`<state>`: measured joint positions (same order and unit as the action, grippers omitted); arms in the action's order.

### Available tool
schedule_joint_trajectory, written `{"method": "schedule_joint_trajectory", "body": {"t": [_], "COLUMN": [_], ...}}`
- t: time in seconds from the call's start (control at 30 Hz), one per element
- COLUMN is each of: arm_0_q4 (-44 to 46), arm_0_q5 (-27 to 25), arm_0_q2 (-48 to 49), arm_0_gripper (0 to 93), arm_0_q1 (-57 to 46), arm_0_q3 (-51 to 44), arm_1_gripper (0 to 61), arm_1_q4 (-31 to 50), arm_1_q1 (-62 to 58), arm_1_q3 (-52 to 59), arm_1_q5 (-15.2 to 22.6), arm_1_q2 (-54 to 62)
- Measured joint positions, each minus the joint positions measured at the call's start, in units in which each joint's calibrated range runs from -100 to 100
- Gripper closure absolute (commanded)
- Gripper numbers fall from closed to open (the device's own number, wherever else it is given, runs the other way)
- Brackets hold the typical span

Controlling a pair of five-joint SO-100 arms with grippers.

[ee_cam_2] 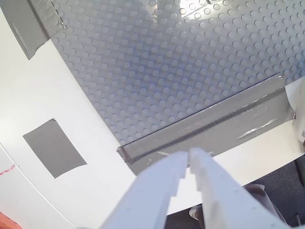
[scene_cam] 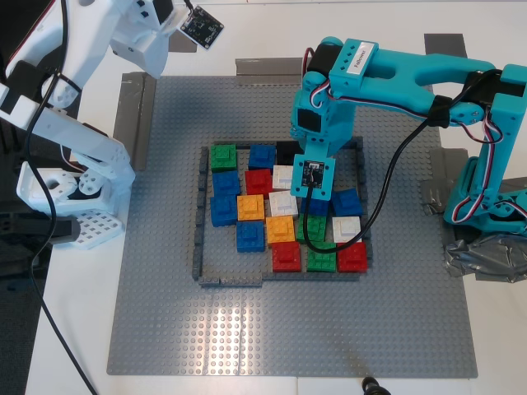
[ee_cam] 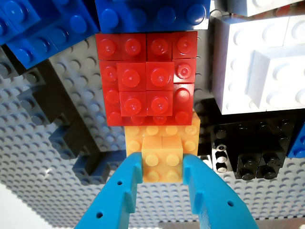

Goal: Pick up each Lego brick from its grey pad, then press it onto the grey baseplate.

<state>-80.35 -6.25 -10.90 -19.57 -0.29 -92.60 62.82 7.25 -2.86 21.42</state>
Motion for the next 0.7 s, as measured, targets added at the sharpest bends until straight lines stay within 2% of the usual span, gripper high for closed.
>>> {"method": "schedule_joint_trajectory", "body": {"t": [0.7], "arm_0_q4": [1.13], "arm_0_q5": [0.00], "arm_0_q2": [0.00], "arm_0_gripper": [92.7], "arm_0_q1": [0.15], "arm_0_q3": [0.20], "arm_1_gripper": [61.3], "arm_1_q4": [0.00], "arm_1_q1": [-1.09], "arm_1_q3": [0.00], "arm_1_q5": [0.00], "arm_1_q2": [0.00]}}
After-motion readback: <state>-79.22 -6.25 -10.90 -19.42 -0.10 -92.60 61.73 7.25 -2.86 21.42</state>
